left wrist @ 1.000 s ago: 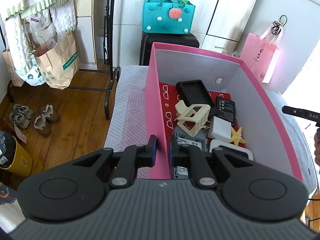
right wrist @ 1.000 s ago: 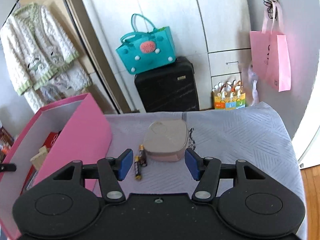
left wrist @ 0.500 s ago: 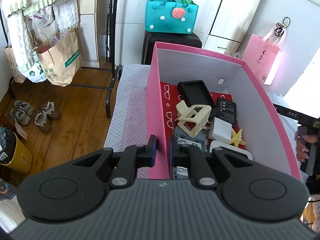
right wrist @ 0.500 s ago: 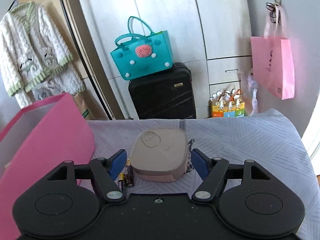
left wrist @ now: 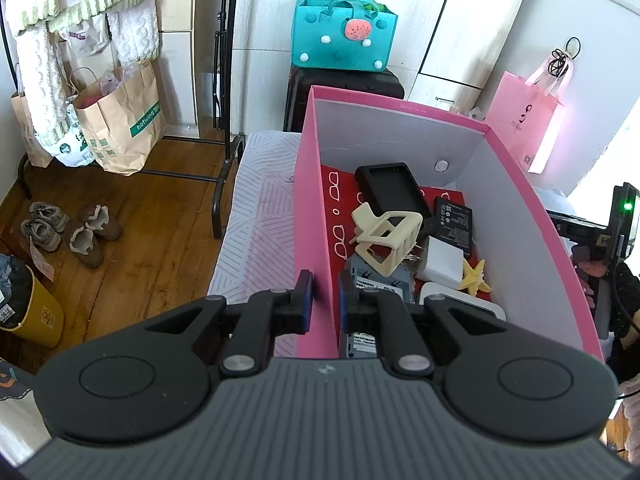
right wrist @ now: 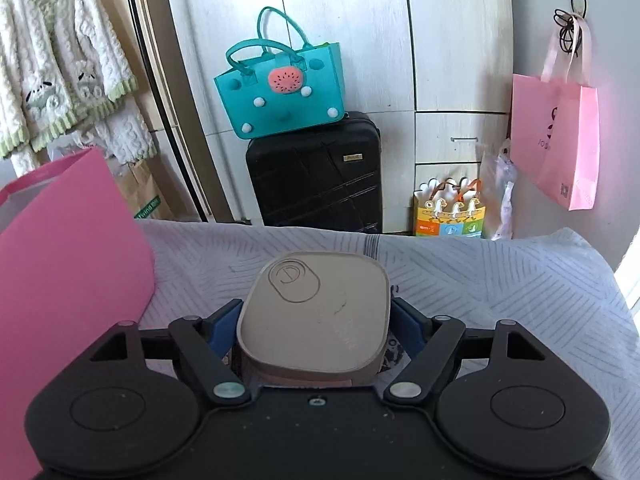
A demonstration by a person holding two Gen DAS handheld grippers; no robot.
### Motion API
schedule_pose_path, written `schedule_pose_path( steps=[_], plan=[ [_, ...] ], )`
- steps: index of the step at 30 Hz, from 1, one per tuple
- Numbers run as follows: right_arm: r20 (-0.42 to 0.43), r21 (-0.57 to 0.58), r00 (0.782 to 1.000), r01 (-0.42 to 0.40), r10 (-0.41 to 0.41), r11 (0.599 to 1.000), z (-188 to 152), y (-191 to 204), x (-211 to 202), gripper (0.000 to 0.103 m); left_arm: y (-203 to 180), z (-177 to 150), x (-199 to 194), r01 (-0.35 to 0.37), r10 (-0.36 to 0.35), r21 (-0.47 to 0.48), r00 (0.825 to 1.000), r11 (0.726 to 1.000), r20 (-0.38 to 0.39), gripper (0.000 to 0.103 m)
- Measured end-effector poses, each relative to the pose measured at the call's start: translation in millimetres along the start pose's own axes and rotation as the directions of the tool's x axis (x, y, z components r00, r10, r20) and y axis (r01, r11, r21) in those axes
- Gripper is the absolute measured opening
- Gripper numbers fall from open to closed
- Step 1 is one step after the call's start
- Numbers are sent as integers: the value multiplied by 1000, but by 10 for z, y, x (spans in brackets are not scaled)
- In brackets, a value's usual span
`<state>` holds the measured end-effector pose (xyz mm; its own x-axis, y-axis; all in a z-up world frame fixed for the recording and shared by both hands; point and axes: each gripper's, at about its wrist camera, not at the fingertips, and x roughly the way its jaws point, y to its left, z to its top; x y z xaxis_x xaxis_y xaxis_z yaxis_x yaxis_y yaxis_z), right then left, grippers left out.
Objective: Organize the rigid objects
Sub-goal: 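Close the right tool on the beige round speaker and lift it, then carry the beige speaker into the pink box and open the right tool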
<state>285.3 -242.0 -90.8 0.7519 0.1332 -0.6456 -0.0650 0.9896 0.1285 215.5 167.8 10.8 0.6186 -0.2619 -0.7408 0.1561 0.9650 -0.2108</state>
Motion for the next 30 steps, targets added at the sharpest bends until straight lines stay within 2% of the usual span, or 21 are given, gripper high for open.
schedule_pose_path(
  steps=[2,6,15,20,23,25,27,30],
  plan=[
    [-15,-30,1000,18,-18,999,2,13,-59,81,1,-3,-1,0,0,3,1000,1000,1,10],
    [-57,-14,998,12,-13,1000,-10,-77,-67,80,-2,-4,1,-3,3,8,1000,1000,3,10],
    [14,-149,995,96,-95,984,-59,28,-145,78,-20,-2,0,-9,9,-5,1000,1000,7,10],
    [74,-118,996,58,-50,991,4,17,-507,78,-29,-13,0,-9,9,-10,1000,1000,11,10],
    [102,-95,995,-8,18,995,66,78,-789,78,-30,-6,0,-7,7,-18,1000,1000,11,10],
    [105,-78,989,-98,106,992,111,151,-981,79,-33,-6,-2,-9,9,-19,1000,1000,11,10],
    [96,-75,970,-216,223,973,164,271,-1161,79,-27,-7,-7,-11,12,-20,1000,1000,12,10],
    [82,-101,924,-365,374,925,213,509,-1362,79,-14,-12,-8,-10,11,-30,1000,1000,14,10]
  ],
)
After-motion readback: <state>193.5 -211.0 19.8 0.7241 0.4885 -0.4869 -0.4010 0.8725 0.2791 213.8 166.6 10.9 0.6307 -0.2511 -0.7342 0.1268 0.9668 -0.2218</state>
